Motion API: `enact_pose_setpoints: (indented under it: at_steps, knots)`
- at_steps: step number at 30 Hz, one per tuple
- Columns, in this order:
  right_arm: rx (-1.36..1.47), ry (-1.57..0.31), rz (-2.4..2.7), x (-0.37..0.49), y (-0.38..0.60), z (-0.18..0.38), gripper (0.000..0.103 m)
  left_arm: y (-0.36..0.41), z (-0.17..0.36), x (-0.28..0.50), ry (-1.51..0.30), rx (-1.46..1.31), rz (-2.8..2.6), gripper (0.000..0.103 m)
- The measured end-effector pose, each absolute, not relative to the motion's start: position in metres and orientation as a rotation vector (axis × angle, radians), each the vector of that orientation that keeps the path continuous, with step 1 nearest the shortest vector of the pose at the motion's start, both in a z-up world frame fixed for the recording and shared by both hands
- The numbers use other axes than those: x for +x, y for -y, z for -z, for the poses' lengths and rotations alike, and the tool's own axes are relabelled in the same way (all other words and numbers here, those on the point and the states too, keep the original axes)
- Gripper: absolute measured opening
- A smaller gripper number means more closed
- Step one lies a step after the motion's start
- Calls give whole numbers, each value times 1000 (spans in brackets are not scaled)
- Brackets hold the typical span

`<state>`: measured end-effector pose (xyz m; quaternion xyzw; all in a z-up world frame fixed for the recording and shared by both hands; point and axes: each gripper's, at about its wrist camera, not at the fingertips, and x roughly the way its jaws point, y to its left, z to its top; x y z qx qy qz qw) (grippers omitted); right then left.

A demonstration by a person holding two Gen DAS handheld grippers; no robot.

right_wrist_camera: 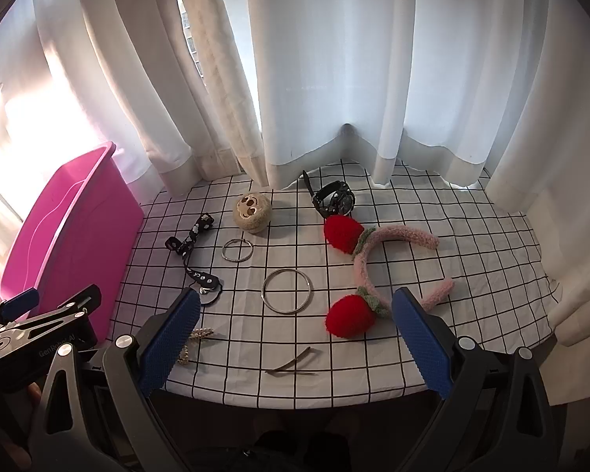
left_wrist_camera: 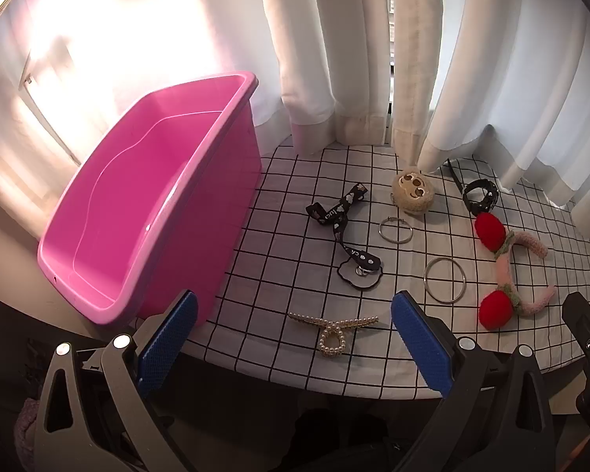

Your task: Organize jewelry

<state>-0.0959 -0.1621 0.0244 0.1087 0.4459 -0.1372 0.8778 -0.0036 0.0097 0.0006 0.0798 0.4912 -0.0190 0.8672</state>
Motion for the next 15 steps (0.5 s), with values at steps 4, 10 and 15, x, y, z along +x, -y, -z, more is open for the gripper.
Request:
enact_pose_setpoints:
  at_steps: [4,10,15]
  knots:
    - [226,-928,286,-97,162,-24,93,-8,-1,-5,-1024,168,37,97]
    - [226,-928,286,-97,161,-24,93,-8,-2,-6,-1021,169,34,97]
    - [232,-929,288,-98,164,-24,93,-6,0,-7,-1025,171,35,97]
